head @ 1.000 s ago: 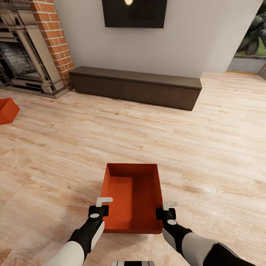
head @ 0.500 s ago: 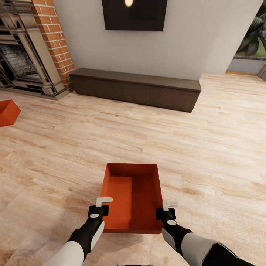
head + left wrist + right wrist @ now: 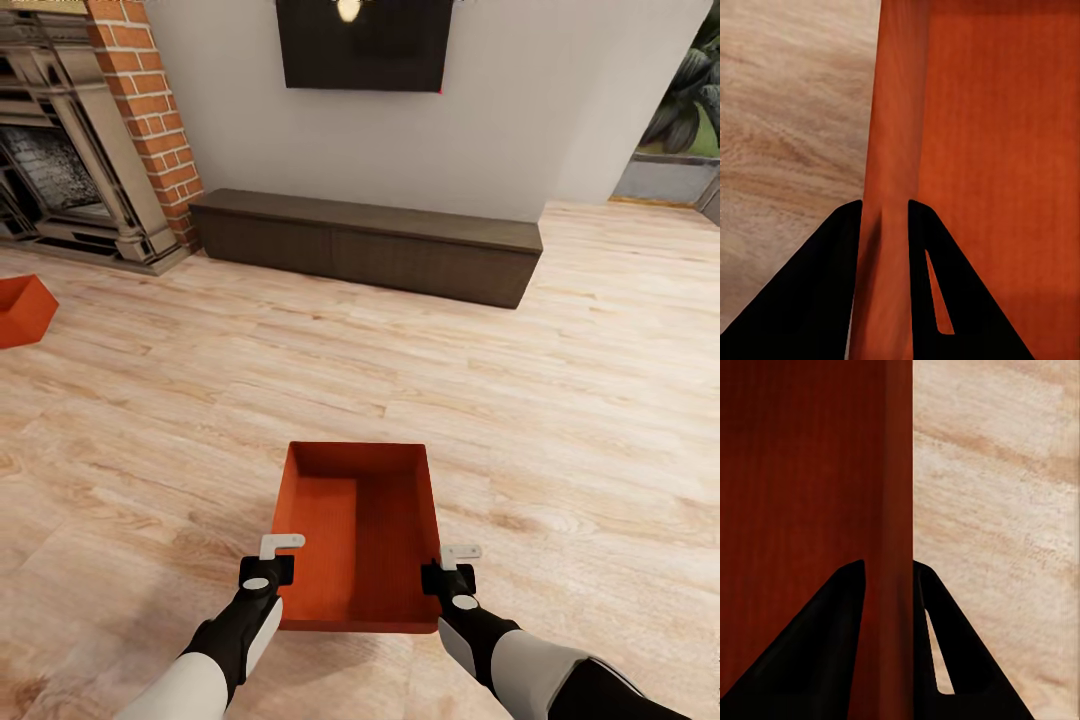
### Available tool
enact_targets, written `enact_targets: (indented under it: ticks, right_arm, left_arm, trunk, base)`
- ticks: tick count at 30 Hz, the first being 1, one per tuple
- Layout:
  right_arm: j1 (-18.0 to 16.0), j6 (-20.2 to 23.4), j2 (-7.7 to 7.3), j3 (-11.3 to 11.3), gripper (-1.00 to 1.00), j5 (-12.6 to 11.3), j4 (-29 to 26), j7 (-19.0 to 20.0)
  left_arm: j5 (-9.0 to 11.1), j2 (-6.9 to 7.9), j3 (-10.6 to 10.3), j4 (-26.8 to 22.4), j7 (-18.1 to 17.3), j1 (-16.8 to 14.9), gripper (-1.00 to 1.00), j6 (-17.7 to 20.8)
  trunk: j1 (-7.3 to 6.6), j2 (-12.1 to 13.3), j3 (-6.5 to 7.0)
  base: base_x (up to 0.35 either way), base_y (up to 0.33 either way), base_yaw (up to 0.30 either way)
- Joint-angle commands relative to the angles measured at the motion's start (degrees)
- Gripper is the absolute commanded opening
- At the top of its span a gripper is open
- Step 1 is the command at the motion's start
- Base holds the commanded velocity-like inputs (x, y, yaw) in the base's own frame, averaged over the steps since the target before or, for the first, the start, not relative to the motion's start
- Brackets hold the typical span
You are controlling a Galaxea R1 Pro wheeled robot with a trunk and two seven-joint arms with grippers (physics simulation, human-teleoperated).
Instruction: Move the two storage containers from the living room to the garage. In the garage, place one container on the floor and stack the other container on top of it (either order is fine).
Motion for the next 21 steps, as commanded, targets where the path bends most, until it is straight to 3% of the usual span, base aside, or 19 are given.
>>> enact_targets:
  ticks: [1, 6, 21]
  right_arm:
    - [-0.03, -0.05, 0.01, -0.46, -1.00, 0.35, -0.14, 0.09]
    - [-0.03, -0.07, 0.01, -0.46, -1.00, 0.31, -0.16, 0.09]
    - [-0.03, -0.06, 0.01, -0.46, -1.00, 0.30, -0.16, 0.09]
  left_arm:
    - [-0.69, -0.01, 0.75, -0.04, 0.34, 0.01, -1.00, 0.50]
    - [-0.69, -0.01, 1.95, -0.04, 0.34, 0.01, -1.00, 0.50]
    - [-0.69, -0.01, 2.24, 0.08, 0.34, 0.01, -1.00, 0.50]
  trunk:
    - [-0.23, 0.40, 0.15]
    - [-1.33, 2.41, 1.05]
    - [-4.62, 8.42, 3.74]
  base:
    - [0.000, 0.000, 0.000]
    - [0.000, 0.000, 0.000]
    - [0.000, 0.000, 0.000]
